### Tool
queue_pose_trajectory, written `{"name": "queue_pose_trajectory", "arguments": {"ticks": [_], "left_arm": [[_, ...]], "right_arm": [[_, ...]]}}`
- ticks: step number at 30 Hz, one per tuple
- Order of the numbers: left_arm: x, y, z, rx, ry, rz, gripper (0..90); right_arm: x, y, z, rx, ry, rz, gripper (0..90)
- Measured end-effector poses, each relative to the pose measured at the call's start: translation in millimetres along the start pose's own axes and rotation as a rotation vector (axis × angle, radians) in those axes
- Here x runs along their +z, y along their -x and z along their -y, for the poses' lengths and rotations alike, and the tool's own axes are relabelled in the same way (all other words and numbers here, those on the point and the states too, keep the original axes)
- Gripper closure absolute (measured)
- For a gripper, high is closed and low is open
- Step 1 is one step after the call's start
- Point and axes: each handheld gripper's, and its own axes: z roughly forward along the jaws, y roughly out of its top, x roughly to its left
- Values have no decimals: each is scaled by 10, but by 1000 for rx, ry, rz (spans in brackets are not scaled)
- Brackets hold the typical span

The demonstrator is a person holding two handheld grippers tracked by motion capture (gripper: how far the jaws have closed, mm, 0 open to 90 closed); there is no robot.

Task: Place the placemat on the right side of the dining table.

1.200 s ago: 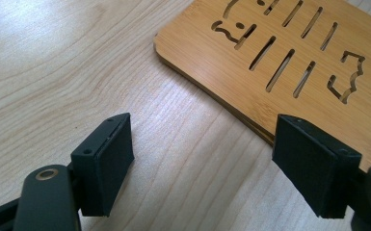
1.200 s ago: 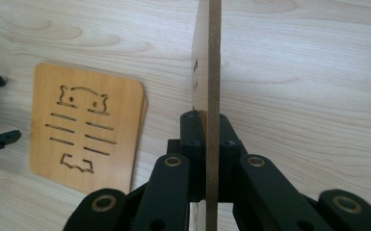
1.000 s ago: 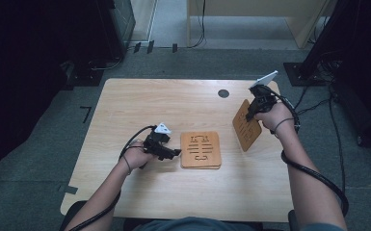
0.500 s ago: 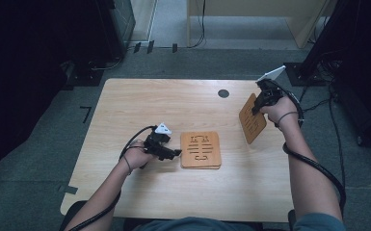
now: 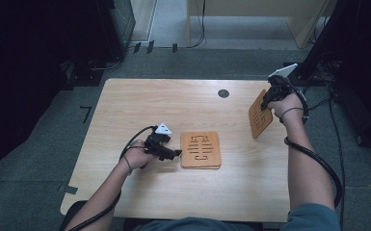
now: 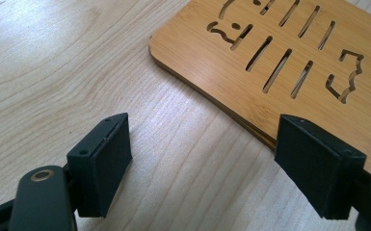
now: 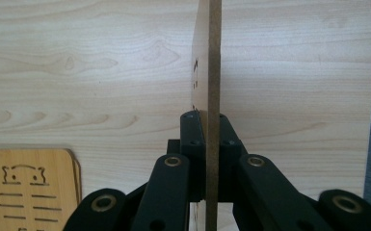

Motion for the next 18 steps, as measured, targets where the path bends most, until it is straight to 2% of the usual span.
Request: {"name": "queue_pose_trajectory", "arguments": {"ticks": [3,13,18], "left_arm": [[4,4,-1,2,1,1,197],[8,5,-3,9,0,-2,196],[13,-2,-7,12,2,-3,196]], "right_arm": [[22,31,-4,12,14,-15,876],[43,32,-80,9,52,2,867],[52,65,-103,13,49,4,858]]}}
